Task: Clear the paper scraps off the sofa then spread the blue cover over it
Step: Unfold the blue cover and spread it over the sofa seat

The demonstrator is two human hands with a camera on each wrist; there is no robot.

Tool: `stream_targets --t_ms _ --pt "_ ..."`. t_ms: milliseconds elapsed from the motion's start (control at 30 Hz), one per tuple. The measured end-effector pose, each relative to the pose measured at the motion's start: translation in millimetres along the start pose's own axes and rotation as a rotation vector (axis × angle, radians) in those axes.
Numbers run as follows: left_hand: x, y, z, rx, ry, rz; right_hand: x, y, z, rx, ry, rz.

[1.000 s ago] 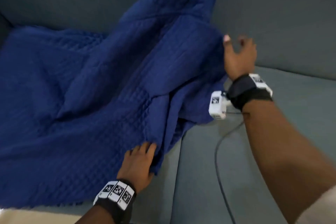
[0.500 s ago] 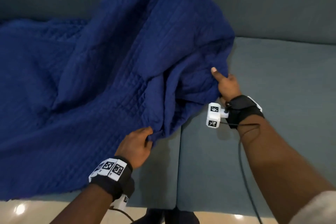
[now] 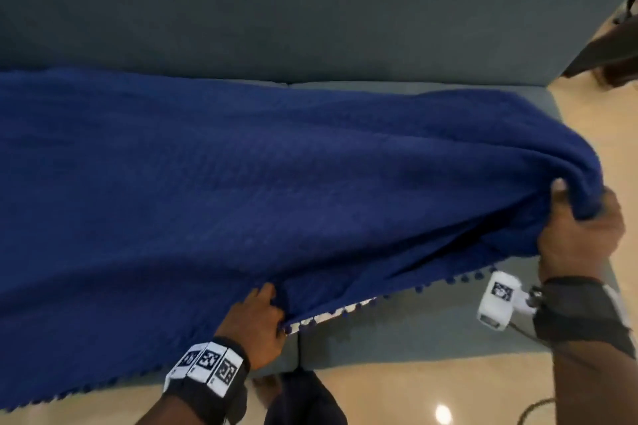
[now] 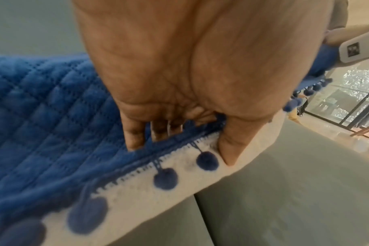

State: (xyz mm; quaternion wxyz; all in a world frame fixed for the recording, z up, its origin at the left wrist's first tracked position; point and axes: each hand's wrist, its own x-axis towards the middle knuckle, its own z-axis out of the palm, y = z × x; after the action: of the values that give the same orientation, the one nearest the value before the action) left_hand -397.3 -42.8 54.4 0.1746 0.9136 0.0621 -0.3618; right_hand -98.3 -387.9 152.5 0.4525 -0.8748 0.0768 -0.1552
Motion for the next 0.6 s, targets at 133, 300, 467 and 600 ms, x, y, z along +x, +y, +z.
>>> stream_targets --t_ms 133,300,467,600 --pt "-6.5 7.0 34.7 0.078 -0.219 -0.044 -57.2 80.3 -6.4 -0.343 -0.354 0.186" --pt "-1.7 18.9 60.2 0.03 -0.255 -0.008 -64.3 114.1 -6.1 -0.296 -0.351 0.324" --pt "37.3 60.3 52.3 -0.217 0.022 0.025 14.8 154.8 13.4 0.068 -0.153 0.615" --pt "89.6 123.0 26.5 -0.29 0.344 0.079 78.4 177.7 47.3 0.201 -0.466 0.675"
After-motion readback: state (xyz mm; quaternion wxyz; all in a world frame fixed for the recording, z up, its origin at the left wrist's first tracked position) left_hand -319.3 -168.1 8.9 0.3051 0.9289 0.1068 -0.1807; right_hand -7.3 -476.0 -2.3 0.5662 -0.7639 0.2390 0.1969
